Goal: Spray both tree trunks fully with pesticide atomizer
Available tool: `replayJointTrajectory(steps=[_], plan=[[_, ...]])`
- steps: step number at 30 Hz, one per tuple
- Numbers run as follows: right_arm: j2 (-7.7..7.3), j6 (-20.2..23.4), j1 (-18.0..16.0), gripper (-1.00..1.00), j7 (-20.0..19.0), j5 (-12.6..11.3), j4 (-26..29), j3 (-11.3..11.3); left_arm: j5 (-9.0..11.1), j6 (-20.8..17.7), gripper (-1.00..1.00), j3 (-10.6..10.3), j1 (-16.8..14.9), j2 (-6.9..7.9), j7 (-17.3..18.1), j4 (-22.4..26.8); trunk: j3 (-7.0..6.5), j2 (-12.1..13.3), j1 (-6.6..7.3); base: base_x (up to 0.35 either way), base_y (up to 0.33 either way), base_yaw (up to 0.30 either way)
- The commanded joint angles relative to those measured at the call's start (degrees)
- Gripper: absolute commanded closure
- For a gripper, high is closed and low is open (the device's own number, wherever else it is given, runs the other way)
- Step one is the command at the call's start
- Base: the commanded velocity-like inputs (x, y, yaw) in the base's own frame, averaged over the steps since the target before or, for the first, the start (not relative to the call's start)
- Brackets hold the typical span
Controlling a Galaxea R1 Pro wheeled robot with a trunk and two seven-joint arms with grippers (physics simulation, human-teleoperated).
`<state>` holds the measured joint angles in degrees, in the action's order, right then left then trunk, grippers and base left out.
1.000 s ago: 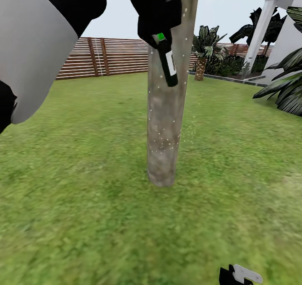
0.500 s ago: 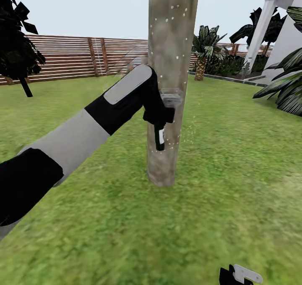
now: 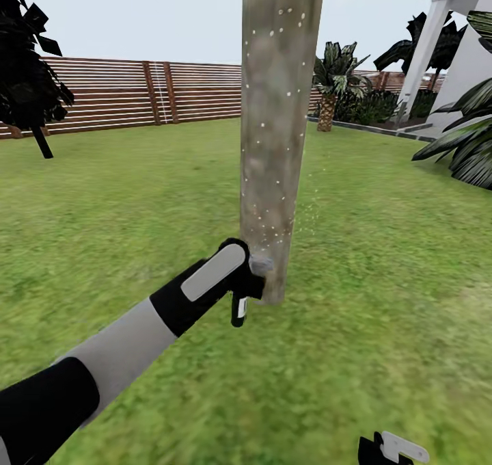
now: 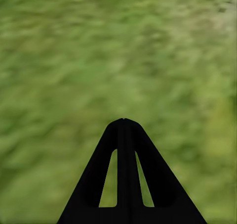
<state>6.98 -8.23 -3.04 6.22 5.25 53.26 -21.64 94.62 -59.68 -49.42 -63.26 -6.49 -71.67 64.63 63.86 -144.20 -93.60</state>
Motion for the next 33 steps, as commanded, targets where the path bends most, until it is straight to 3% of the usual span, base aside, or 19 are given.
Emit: replayJointTrajectory(steps=[1,2,7,10,12,21,33], plan=[[0.06,-0.1,0.0,1.0,0.2,0.6,0.0,-0.1,-1.3,-0.3,1.0,0.0,1.2,0.06,-0.6,0.1,0.04,0.0,0.02,0.0,0.0,0.0],[0.06,-0.1,0.0,1.0,0.2,0.6,0.0,-0.1,-2.1,-0.3,1.0,0.0,1.7,0.08,-0.6,0.1,0.04,0.0,0.02,0.0,0.0,0.0],[0.06,-0.2,0.0,1.0,0.2,0.6,0.1,-0.2,-11.9,-0.3,1.0,0.1,8.1,0.64,-0.6,0.3,0.04,0.0,0.02,0.0,0.0,0.0],[0.09,-0.2,0.0,1.0,0.2,0.6,0.1,-0.2,-16.7,0.8,1.0,0.2,10.7,0.73,-0.5,0.3,0.04,0.0,0.02,0.0,0.0,0.0],[0.1,-0.2,0.0,1.0,0.2,0.6,0.1,-0.2,-18.7,1.2,1.0,0.2,11.5,0.76,-0.4,0.5,0.04,0.0,0.02,0.0,0.0,0.0],[0.01,-0.4,0.0,1.0,-0.2,0.6,0.2,-0.2,-20.0,1.5,1.0,0.1,13.4,0.78,-0.3,1.9,0.04,0.0,0.02,0.0,0.02,-0.014],[-0.03,-0.4,0.0,1.0,-0.3,0.6,0.3,-0.4,-20.1,1.5,1.0,0.3,14.4,1.3,1.7,4.5,0.04,0.0,0.02,0.0,0.3,-0.123]])
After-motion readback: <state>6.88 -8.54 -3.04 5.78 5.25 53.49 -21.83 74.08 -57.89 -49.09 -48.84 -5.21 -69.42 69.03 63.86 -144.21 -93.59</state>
